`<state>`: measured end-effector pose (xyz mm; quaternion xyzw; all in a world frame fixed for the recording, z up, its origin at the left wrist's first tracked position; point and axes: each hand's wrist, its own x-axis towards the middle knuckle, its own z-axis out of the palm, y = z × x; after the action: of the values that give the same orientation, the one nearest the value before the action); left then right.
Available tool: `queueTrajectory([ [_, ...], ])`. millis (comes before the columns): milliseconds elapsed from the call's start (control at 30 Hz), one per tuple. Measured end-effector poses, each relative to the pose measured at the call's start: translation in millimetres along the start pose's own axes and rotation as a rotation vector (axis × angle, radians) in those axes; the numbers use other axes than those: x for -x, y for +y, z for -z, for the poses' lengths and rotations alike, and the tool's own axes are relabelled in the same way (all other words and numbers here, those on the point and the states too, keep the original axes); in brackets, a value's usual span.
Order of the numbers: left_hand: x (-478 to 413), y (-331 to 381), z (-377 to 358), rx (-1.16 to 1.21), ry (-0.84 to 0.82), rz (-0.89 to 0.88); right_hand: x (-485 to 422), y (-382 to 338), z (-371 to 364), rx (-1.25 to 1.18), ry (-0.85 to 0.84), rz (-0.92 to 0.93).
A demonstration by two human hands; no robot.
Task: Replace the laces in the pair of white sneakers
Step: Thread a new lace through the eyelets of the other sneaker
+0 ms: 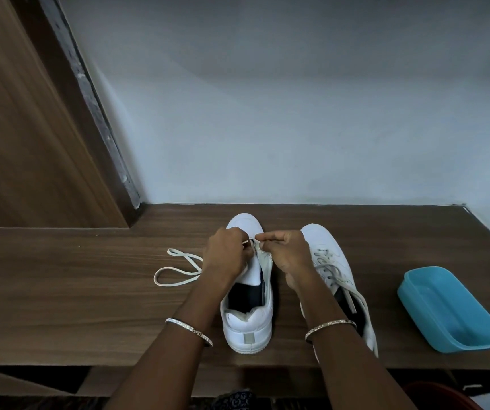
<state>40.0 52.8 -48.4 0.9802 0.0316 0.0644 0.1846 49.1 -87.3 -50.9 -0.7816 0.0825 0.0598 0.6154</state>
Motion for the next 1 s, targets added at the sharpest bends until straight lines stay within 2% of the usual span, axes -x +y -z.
queueTrajectory([
  [100,1,-1,-5,0.026,0.030,0.023,-3,0,-2,-0.015,-0.018,-0.013],
  [233,5,1,-8,0.036,0.052,0.026,-7,-2,1,-0.139,-0.102,-0.123],
  [433,14,8,-4,-0.001,0.080,-0.009,-10,-3,7,-0.157,-0.198,-0.109],
  [567,8,8,0,0.025,0.064,-0.007,-13,-2,2,-0.166,-0.150,-0.135],
  [767,15,-2,8,0.374,0.122,0.074,-11,-7,-1,-0.223,-0.057,-0.169],
  [867,23,-13,20,0.470,0.182,0.118,-6,-11,6,-0.359,0.007,-0.144],
  [1000,32,-36,47,0.436,0.288,0.169,-2,-24,26,-0.658,0.091,-0.095],
])
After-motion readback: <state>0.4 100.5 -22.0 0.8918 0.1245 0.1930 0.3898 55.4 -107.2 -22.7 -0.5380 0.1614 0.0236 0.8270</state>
